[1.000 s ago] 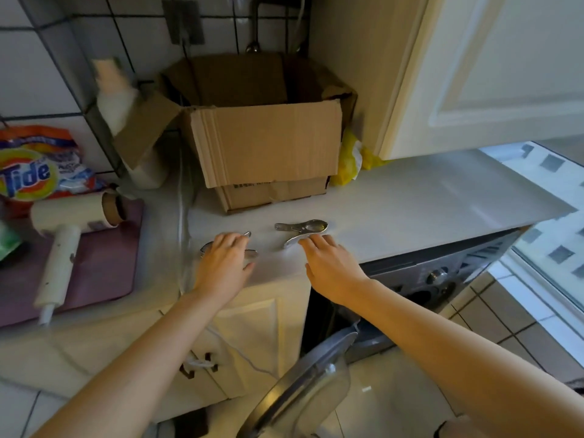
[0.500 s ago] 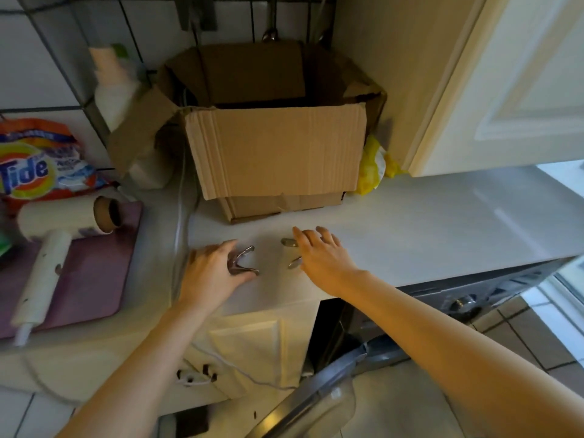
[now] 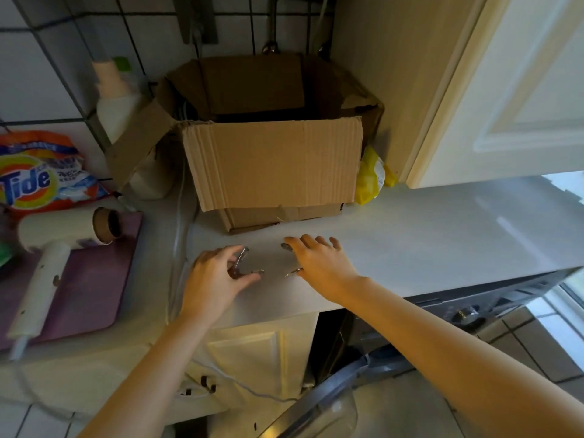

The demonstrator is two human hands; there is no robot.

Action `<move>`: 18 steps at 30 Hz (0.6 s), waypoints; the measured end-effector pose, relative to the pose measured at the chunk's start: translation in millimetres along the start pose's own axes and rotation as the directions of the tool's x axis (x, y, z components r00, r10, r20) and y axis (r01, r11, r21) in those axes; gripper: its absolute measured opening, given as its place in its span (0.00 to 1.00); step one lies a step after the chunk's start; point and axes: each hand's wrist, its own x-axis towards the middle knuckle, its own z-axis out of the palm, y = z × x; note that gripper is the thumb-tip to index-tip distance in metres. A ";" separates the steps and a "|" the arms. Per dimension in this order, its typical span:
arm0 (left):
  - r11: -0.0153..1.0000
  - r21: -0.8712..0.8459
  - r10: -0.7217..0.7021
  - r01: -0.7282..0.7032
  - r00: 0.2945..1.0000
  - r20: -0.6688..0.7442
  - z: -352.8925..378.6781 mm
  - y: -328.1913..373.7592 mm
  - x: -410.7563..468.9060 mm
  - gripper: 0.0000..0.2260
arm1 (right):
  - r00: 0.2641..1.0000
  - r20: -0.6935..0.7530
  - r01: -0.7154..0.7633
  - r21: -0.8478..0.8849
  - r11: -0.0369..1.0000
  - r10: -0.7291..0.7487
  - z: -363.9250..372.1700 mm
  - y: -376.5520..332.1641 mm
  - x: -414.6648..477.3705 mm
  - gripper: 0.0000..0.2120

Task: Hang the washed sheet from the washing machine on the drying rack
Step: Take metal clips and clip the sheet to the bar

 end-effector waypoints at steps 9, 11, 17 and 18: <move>0.968 -0.251 -0.039 0.010 0.993 -0.110 -17.6 35.7 -25.0 0.32 | 0.980 -0.146 -0.080 0.312 0.947 0.131 -36.5 -9.7 -40.0 0.30; 0.959 -0.283 -0.034 0.002 0.994 -0.108 -17.5 43.2 -34.8 0.32 | 0.969 -0.156 -0.110 0.415 0.903 0.190 -40.1 -11.5 -54.2 0.28; 0.912 -0.411 -0.037 0.007 0.997 -0.066 -12.8 61.7 -70.8 0.29 | 0.902 -0.194 -0.167 0.667 0.726 0.386 -39.2 -23.7 -105.1 0.28; 0.907 -0.420 -0.034 0.009 0.998 -0.051 -12.6 65.1 -78.4 0.28 | 0.888 -0.187 -0.187 0.689 0.700 0.421 -38.6 -26.4 -113.7 0.28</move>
